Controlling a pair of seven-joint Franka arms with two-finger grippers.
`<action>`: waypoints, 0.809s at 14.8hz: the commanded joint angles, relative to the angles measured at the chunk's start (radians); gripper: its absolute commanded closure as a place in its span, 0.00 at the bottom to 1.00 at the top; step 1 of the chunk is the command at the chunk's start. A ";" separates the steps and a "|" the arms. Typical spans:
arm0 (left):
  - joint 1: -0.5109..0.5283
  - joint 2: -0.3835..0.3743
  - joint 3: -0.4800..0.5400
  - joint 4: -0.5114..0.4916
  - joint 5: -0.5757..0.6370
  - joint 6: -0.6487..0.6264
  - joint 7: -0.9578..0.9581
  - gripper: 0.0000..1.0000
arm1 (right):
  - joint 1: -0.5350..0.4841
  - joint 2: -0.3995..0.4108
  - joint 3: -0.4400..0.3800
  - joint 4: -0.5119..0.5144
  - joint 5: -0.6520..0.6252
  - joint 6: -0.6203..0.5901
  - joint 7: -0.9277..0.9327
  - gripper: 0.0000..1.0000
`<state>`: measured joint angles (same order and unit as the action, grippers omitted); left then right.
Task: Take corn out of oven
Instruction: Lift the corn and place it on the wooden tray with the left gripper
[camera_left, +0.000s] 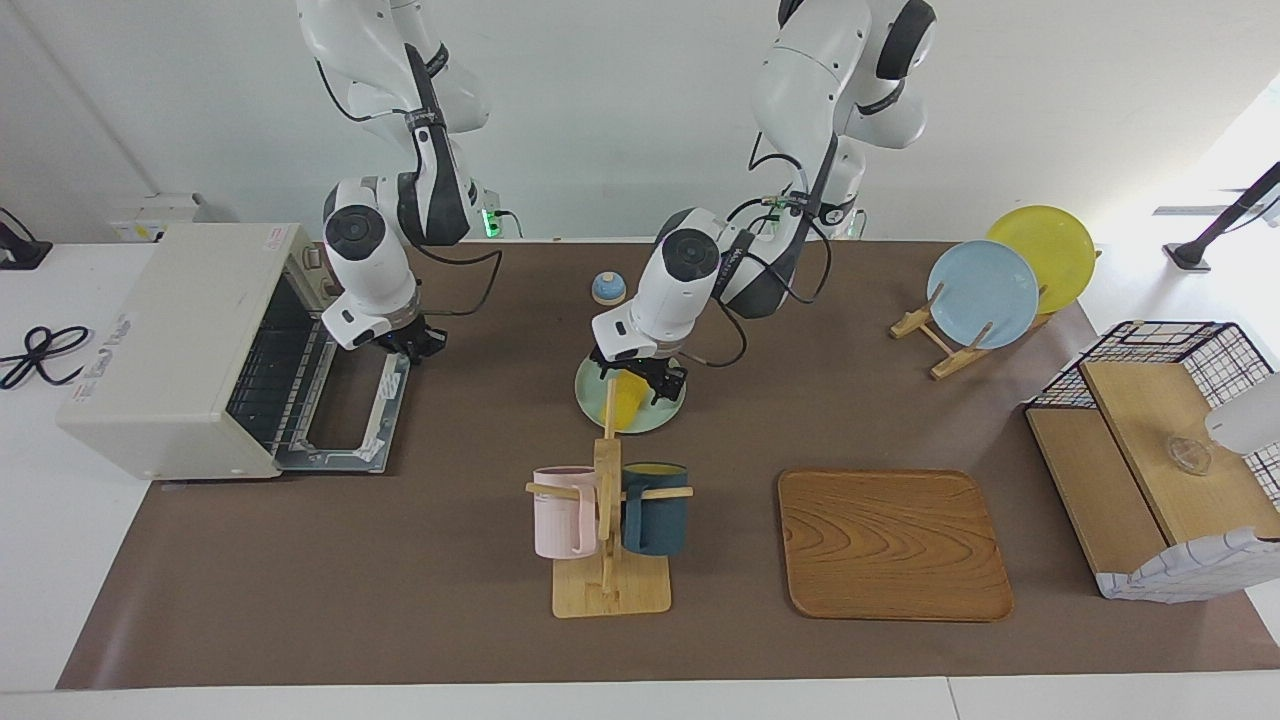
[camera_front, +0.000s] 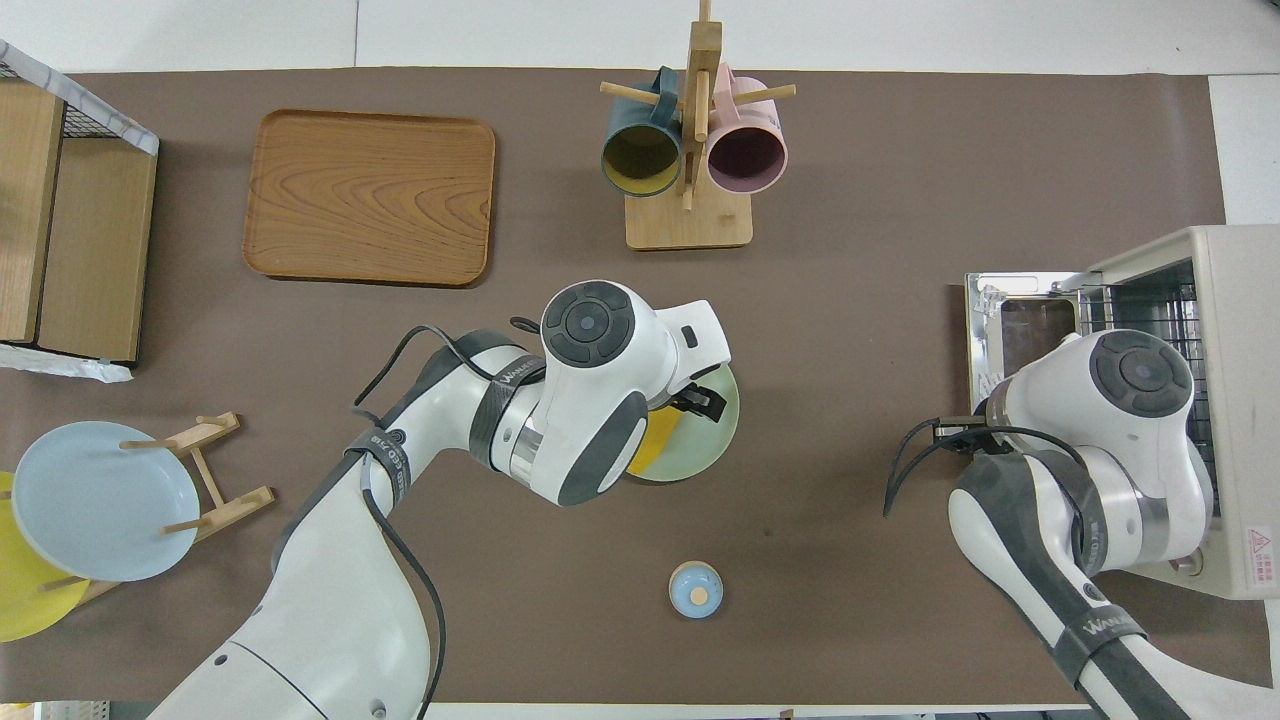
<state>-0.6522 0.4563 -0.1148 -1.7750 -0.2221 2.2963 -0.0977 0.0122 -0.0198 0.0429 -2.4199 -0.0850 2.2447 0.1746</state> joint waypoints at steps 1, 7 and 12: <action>-0.024 -0.007 0.020 -0.021 0.009 0.028 -0.019 0.00 | -0.051 -0.015 -0.002 -0.005 -0.019 0.009 -0.055 1.00; -0.024 -0.007 0.020 -0.023 0.076 0.025 -0.094 0.60 | -0.070 -0.012 -0.003 0.186 -0.113 -0.216 -0.078 1.00; -0.006 -0.013 0.020 0.011 0.075 0.000 -0.122 1.00 | -0.121 -0.023 -0.003 0.332 -0.145 -0.381 -0.199 1.00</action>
<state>-0.6549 0.4545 -0.1074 -1.7747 -0.1670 2.3005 -0.1947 -0.0389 -0.0604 0.0509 -2.1508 -0.1536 1.8723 0.0603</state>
